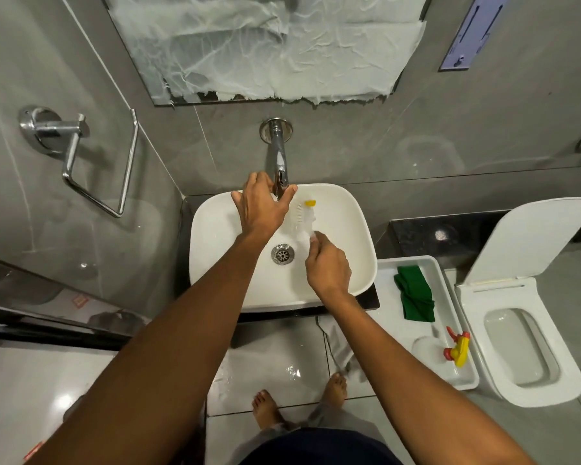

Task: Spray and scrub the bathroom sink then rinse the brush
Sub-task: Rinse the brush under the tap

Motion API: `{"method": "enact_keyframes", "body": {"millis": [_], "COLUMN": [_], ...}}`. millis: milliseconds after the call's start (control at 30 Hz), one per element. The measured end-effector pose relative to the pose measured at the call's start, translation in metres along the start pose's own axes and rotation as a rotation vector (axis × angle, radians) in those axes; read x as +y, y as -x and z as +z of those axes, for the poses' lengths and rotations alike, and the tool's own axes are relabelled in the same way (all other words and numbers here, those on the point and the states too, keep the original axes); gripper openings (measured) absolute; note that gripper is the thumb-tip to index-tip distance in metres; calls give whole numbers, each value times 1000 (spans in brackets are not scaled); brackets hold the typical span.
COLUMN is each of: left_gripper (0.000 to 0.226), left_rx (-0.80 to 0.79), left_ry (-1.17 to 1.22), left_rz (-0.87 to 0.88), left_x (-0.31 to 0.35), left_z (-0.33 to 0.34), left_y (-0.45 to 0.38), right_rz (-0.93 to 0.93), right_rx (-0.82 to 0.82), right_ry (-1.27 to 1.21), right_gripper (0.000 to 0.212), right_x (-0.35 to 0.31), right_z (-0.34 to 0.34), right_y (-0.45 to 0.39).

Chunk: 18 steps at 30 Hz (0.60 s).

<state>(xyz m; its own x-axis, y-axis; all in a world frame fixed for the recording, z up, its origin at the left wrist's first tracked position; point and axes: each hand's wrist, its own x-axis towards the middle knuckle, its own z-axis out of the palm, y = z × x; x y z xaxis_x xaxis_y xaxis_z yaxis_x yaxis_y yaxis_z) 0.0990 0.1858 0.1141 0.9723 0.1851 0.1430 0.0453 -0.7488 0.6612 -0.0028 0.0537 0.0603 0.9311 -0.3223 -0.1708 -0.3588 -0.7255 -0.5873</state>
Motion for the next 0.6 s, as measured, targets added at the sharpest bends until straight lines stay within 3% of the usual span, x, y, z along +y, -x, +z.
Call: {"method": "enact_keyframes", "body": {"millis": [67, 233, 467, 600], "left_gripper": [41, 40, 51, 60], "left_rx": [-4, -8, 51, 9], "left_ry": [9, 16, 156, 7], "left_rz": [-11, -26, -75, -70], "left_x": [1, 2, -8, -32], "left_z": [-1, 0, 7, 26], "left_y": [2, 1, 21, 70], "right_rz": [25, -11, -21, -40], "right_rx": [-88, -74, -92, -69], "right_ry": [137, 229, 111, 9], "right_gripper": [36, 36, 35, 36], "right_x": [8, 16, 29, 46], "right_z": [1, 5, 2, -9], "right_y": [-2, -8, -4, 1]}}
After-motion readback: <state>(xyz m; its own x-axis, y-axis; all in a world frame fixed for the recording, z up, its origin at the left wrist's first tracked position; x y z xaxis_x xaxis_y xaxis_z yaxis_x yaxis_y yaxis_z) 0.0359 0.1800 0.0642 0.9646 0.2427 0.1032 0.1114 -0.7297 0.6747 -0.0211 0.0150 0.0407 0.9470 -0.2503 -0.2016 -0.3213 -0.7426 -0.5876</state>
